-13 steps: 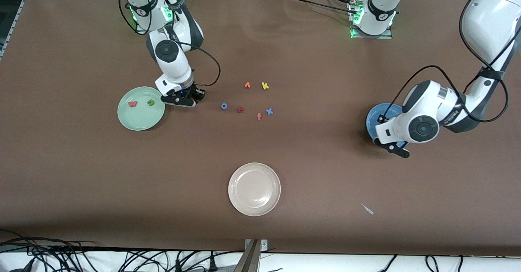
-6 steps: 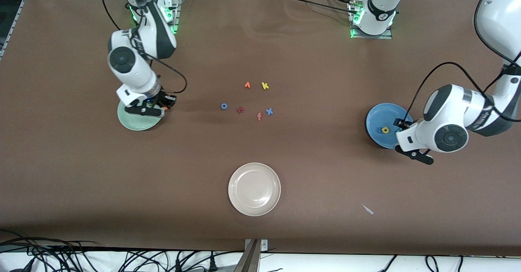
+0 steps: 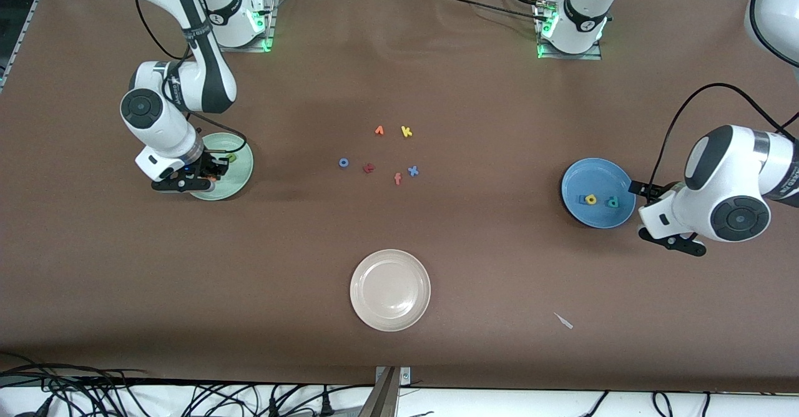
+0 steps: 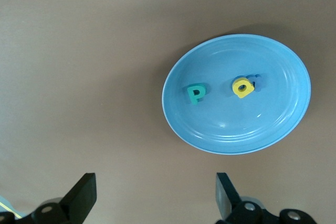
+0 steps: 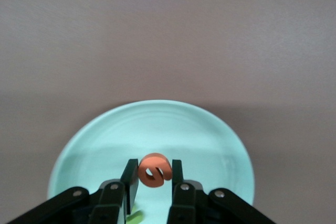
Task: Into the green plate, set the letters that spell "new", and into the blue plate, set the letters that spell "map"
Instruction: 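Release the orange e onto the green plate while the left arm retracts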
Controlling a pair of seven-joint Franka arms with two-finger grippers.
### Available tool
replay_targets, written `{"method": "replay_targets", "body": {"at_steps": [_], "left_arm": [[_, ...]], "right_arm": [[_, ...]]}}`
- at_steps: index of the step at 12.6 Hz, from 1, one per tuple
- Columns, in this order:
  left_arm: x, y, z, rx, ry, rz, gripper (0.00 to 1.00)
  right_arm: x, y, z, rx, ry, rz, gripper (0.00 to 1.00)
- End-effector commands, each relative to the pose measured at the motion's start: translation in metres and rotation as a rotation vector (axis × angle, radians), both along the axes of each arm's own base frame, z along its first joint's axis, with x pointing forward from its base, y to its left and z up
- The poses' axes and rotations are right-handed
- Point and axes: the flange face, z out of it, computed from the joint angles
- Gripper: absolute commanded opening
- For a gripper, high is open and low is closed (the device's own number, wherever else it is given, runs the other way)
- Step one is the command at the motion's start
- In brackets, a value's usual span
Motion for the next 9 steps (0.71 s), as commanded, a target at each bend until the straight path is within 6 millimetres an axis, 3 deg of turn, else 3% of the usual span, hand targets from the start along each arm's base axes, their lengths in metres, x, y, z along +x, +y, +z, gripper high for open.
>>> {"method": "replay_targets", "body": {"at_steps": [1, 2, 3, 4, 7, 9], "left_arm": [[-0.003, 0.024, 0.028, -0.066, -0.015, 0.102, 1.0], [-0.005, 0.032, 0.044, -0.074, -0.04, 0.148, 1.0], [-0.007, 0.037, 0.066, -0.046, -0.091, 0.174, 1.0], [-0.01, 0.039, 0.066, -0.01, -0.11, 0.189, 1.0], [-0.032, 0.028, 0.101, -0.102, -0.227, 0.312, 1.0], [-0.044, 0.016, 0.144, -0.159, -0.325, 0.352, 1.0]], "right_arm": [[-0.005, -0.012, -0.009, -0.008, -0.01, 0.03, 0.2], [-0.005, -0.012, -0.009, -0.008, -0.006, 0.032, 0.41], [-0.005, -0.012, -0.009, -0.008, -0.005, 0.031, 0.81], [-0.006, -0.011, -0.008, -0.006, -0.004, 0.032, 0.99], [-0.003, -0.007, 0.0, 0.007, -0.019, 0.034, 0.99], [0.003, 0.0, 0.018, 0.029, -0.007, 0.04, 1.0]]}}
